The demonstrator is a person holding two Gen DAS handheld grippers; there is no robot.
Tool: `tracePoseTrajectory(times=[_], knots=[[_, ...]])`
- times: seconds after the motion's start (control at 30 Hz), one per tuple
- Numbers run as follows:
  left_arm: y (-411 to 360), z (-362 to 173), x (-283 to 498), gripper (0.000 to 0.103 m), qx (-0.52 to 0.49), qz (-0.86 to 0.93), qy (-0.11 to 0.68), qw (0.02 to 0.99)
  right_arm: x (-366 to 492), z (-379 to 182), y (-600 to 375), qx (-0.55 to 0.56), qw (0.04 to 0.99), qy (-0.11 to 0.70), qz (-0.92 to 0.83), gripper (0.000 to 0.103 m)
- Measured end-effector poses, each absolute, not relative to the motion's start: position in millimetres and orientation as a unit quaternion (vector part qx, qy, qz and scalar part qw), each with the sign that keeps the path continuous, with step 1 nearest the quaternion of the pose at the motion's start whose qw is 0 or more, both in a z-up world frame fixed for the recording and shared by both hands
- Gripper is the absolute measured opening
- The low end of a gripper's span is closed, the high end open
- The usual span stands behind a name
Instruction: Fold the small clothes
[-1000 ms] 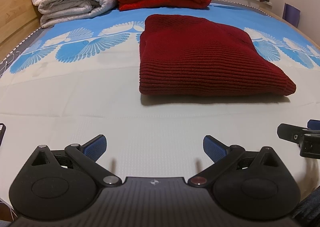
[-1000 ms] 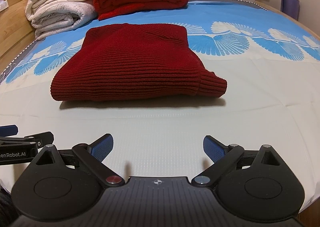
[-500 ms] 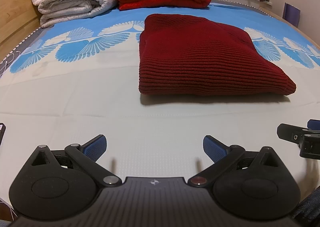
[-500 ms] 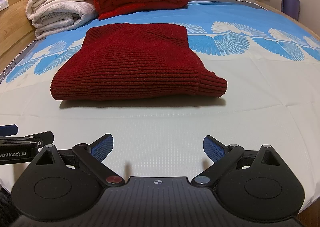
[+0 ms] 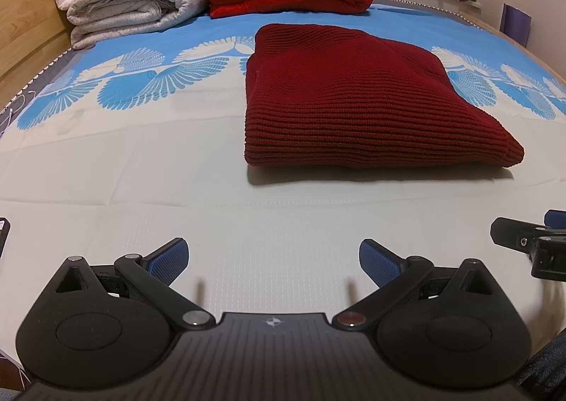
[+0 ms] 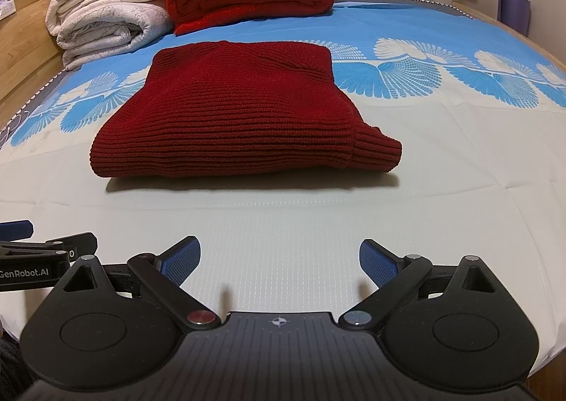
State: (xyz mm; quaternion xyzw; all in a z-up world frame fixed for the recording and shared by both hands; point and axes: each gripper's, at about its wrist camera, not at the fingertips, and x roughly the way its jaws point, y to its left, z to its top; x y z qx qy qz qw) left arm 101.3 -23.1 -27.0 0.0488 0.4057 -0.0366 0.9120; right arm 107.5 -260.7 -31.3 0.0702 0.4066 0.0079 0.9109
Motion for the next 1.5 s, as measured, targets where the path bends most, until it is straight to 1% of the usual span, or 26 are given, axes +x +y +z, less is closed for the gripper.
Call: tracePoseTrajectory(times=[1.5], knots=[[-22.4, -32.1, 102.9, 0.103, 0.052, -0.040, 0.412, 0.909, 106.6, -31.8, -259.0, 0.069, 0.911, 0.407, 0.013, 0.097]])
